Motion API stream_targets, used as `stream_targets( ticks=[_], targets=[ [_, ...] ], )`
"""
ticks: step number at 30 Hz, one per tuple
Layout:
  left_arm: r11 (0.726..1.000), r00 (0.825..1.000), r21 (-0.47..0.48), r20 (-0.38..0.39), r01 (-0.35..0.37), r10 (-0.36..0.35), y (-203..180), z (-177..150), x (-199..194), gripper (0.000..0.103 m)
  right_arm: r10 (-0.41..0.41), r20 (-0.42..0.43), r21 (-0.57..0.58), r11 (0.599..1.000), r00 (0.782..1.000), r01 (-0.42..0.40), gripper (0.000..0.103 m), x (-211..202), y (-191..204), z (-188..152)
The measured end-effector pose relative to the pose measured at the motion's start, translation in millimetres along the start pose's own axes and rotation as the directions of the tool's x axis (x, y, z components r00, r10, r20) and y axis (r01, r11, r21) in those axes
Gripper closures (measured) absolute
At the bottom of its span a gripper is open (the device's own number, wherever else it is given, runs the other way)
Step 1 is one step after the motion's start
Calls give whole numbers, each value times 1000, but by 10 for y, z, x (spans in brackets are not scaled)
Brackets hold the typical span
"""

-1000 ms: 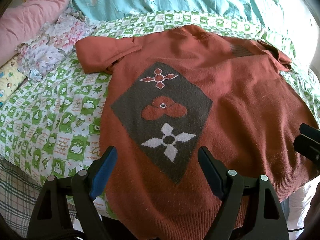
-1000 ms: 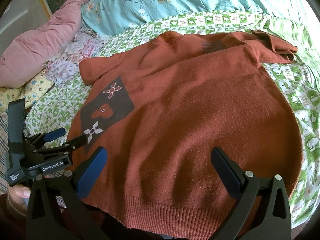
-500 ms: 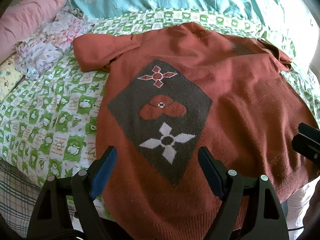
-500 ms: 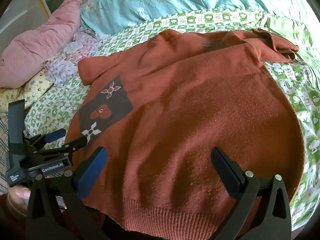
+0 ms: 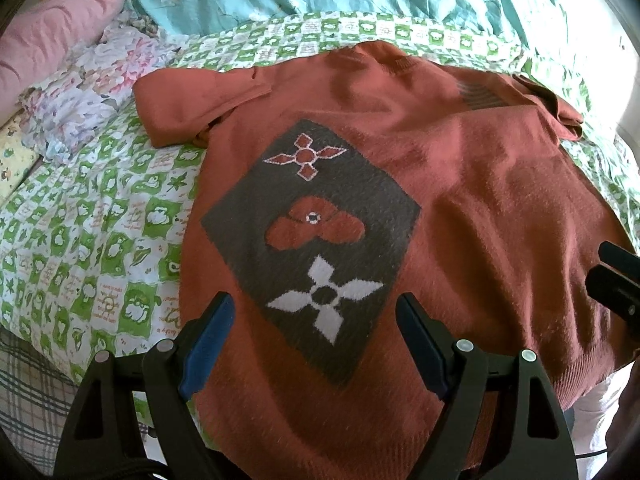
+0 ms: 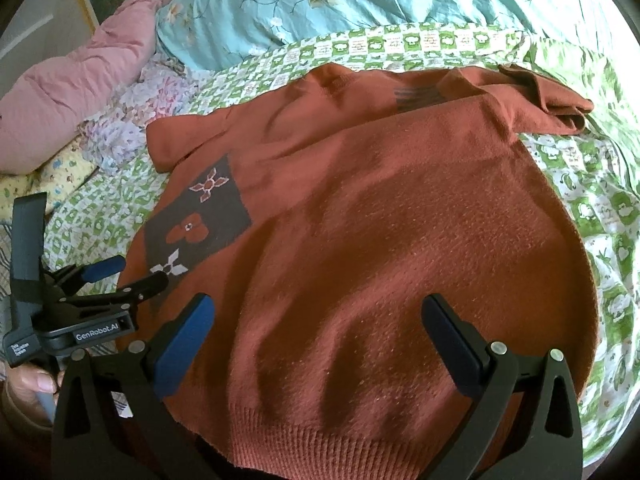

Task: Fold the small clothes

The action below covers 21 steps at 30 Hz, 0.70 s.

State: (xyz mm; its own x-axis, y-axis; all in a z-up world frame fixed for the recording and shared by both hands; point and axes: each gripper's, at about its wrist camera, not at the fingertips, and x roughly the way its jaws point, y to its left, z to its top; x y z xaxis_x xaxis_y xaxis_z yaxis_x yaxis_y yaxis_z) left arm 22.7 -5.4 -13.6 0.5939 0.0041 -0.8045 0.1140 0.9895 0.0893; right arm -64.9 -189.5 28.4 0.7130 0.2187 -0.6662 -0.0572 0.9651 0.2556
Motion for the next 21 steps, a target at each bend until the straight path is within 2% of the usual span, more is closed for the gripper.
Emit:
stream_targets(
  ticks=[3, 6, 13, 21],
  targets=[
    [1000, 1000, 2, -7, 11, -11, 4, 44, 31, 20, 7, -14, 28, 1000, 1000, -6, 0, 3, -70, 33],
    [1000, 1000, 15, 31, 1, -1, -12, 107, 38, 20, 19, 0, 49, 999, 1000, -19, 0, -14, -169, 76],
    [1000, 1000, 3, 30, 8, -9, 22, 316, 138, 19, 28, 39, 80, 996, 999, -31, 0, -74, -453, 292],
    [1000, 997, -25, 71, 14, -12, 122, 727, 221, 19, -54, 95, 91, 995, 994, 46, 0, -159, -962, 859]
  ],
)
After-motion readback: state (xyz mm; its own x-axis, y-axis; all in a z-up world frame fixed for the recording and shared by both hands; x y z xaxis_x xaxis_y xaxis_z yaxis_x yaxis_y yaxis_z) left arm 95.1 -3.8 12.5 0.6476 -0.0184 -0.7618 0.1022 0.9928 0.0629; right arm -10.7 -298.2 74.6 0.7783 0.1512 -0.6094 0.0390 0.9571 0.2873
